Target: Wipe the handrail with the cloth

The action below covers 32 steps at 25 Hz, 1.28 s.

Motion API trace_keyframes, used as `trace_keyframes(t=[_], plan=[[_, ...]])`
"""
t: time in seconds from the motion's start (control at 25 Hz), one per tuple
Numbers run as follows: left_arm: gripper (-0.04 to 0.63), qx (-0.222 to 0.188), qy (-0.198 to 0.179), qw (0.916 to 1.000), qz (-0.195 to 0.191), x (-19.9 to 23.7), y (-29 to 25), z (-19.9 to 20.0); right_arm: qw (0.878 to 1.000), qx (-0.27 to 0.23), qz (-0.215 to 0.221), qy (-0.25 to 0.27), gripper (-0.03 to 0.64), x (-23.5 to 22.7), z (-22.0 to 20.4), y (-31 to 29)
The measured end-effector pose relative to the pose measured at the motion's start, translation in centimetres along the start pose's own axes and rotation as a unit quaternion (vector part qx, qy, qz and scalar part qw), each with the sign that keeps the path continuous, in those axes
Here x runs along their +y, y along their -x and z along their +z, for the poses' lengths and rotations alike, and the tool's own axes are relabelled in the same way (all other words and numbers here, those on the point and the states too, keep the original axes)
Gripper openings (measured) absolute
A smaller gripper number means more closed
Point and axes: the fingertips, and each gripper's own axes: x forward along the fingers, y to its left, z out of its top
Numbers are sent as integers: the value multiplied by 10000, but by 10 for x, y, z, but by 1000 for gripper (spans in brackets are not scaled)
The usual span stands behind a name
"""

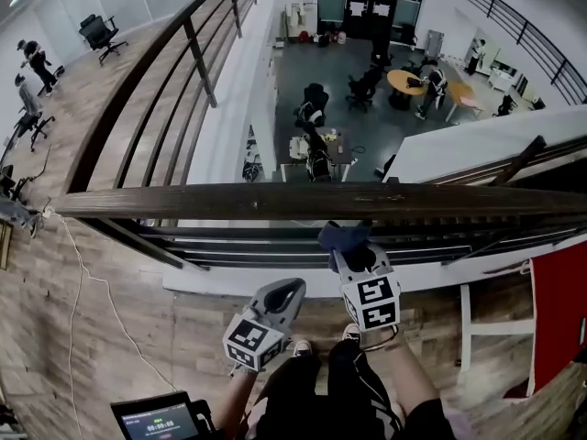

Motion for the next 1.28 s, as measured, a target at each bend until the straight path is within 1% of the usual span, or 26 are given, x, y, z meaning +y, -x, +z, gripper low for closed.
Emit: trace_keyframes(t=[0.12, 0.2, 0.36, 0.56, 0.72, 0.84, 0.96, 1.16, 1.28], plan=[[0, 26, 96, 10000, 5, 10, 2, -12, 9997, 50, 127, 221, 108, 19, 0, -37], [0, 28, 164, 9998, 86, 19, 2, -16, 9991, 136, 237, 311, 109, 29, 0, -61], [0, -23, 376, 9991, 193, 34, 2, -29, 9970, 425, 413, 503, 108, 40, -17, -98], [0, 28, 623, 9971, 441, 46, -1, -43, 9915, 820, 469, 899, 109, 36, -51, -130], [0, -3, 586, 9973, 440, 36, -9, -47, 9909, 814, 530, 937, 108, 24, -61, -132], [0, 62, 545, 9977, 403, 22, -21, -49, 9918, 761, 458, 923, 108, 5, -64, -124], [0, 153, 586, 9976, 334, 6, -34, -56, 9930, 736, 323, 863, 107, -22, -74, -109], [0, 274, 567, 9978, 223, -21, -60, -61, 9948, 793, 11, 635, 107, -88, -96, -82], [0, 309, 559, 9979, 141, -38, -74, -63, 9942, 863, -244, 598, 109, -133, -111, -60]])
